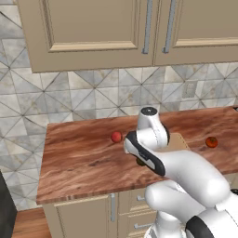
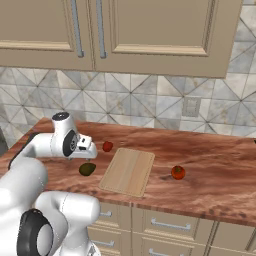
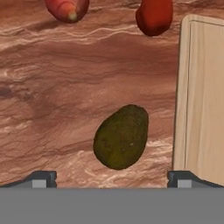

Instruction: Place the avocado, onion, tomato, and bell pepper on the cutting board.

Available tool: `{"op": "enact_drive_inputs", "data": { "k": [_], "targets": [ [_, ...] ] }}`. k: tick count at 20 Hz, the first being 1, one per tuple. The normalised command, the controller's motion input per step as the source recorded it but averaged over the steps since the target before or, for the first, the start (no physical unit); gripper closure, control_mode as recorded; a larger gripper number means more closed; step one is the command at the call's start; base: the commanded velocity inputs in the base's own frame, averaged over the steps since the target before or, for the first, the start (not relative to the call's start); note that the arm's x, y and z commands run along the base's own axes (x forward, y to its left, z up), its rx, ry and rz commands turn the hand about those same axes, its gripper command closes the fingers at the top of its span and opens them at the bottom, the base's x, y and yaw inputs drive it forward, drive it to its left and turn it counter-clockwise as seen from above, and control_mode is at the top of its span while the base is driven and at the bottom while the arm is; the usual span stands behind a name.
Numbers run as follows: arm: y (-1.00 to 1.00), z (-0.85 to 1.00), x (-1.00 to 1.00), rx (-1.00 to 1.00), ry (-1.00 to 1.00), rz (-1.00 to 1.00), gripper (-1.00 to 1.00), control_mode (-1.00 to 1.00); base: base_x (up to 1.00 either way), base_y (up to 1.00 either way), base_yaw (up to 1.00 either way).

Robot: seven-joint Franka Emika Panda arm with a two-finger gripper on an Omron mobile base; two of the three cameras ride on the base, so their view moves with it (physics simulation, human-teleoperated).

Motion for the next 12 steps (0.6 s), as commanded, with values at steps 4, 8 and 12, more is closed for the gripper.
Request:
{"op": "enact_drive_inputs", "data": {
  "k": [4,8,12],
  "targets": [
    [0.00,-0.12,0.16,0.00,0.04,0.00,-1.00,-1.00,0.00,0.00,0.00],
    [-0.01,-0.12,0.10,0.00,0.04,0.00,-1.00,-1.00,0.00,0.00,0.00],
    [-0.05,-0.14,0.01,0.00,0.04,0.00,-1.00,-1.00,0.00,0.00,0.00]
  ]
}}
